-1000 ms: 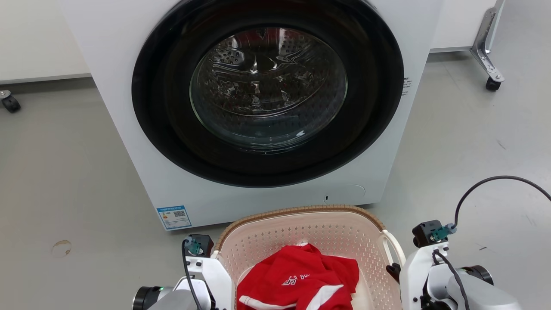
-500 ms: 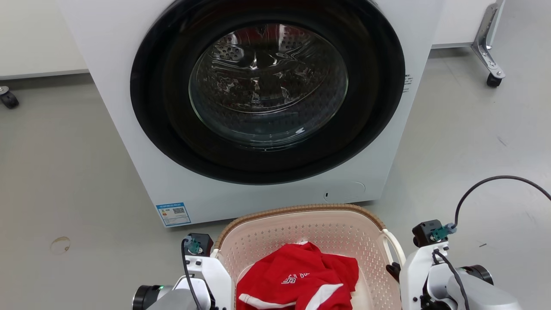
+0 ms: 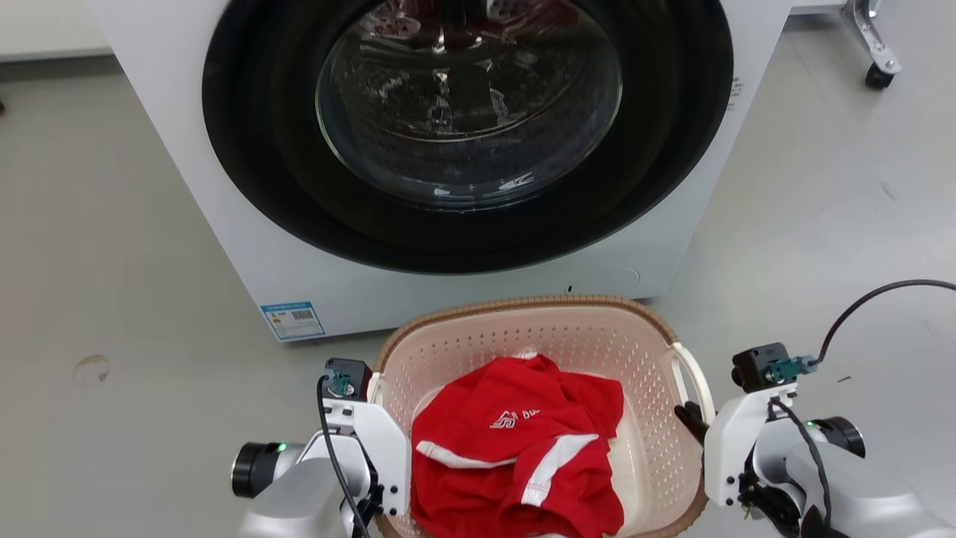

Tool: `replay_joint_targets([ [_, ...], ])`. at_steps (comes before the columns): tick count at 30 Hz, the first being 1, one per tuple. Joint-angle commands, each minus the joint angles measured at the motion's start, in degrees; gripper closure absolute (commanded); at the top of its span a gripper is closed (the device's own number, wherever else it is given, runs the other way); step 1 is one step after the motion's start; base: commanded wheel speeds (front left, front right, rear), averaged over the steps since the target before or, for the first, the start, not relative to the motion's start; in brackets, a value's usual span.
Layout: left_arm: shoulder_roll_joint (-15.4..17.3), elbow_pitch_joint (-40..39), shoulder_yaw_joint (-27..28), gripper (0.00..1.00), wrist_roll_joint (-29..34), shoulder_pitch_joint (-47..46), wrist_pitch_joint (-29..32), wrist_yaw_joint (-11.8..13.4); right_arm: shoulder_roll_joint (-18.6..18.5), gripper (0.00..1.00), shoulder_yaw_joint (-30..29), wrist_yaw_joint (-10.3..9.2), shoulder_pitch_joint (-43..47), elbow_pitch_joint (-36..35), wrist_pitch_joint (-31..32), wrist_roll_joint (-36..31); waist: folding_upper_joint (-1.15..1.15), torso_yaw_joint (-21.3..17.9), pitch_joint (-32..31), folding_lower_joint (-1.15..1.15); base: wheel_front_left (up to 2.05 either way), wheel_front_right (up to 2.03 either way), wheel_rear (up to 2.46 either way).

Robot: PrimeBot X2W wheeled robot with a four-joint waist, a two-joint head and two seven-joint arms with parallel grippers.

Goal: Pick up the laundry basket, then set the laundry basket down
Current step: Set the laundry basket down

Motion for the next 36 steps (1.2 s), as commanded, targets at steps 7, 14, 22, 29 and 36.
replay_joint_targets([
  [7, 1.82, -0.49, 0.05, 1.0, 2.57, -6.78, -3.48, 3.82, -5.47, 1.0, -0.18, -0.24, -3.96, -1.44, -6.36, -0.72, 0.0, 1.38, 10.0, 0.0, 0.0, 0.0, 0.0],
  [14, 1.77, -2.98, -0.1, 1.0, 3.65, -10.63, -6.96, 7.68, -8.26, 1.0, -0.18, -0.24, -6.61, -2.94, -11.67, -2.78, 0.0, 2.75, 18.85, 0.0, 0.0, 0.0, 0.0],
  [22, 1.76, -6.22, -0.18, 1.0, 3.86, -13.34, -9.28, 11.45, -10.9, 1.0, -0.18, -0.24, -9.7, -3.95, -13.81, -4.53, 0.0, 3.9, 27.2, 0.0, 0.0, 0.0, 0.0],
  [29, 1.76, -8.43, -0.23, 1.0, 4.5, -16.74, -13.31, 14.93, -13.08, 1.0, -0.18, -0.24, -12.97, -4.97, -14.52, -6.22, 0.0, 4.47, 33.75, 0.0, 0.0, 0.0, 0.0],
  [36, 1.76, -10.2, 0.05, 1.0, 5.04, -20.15, -15.83, 17.13, -15.26, 1.0, -4.02, -0.24, -15.51, -7.43, -14.57, -11.02, 0.0, 4.77, 39.17, 0.0, 0.0, 0.0, 0.0],
])
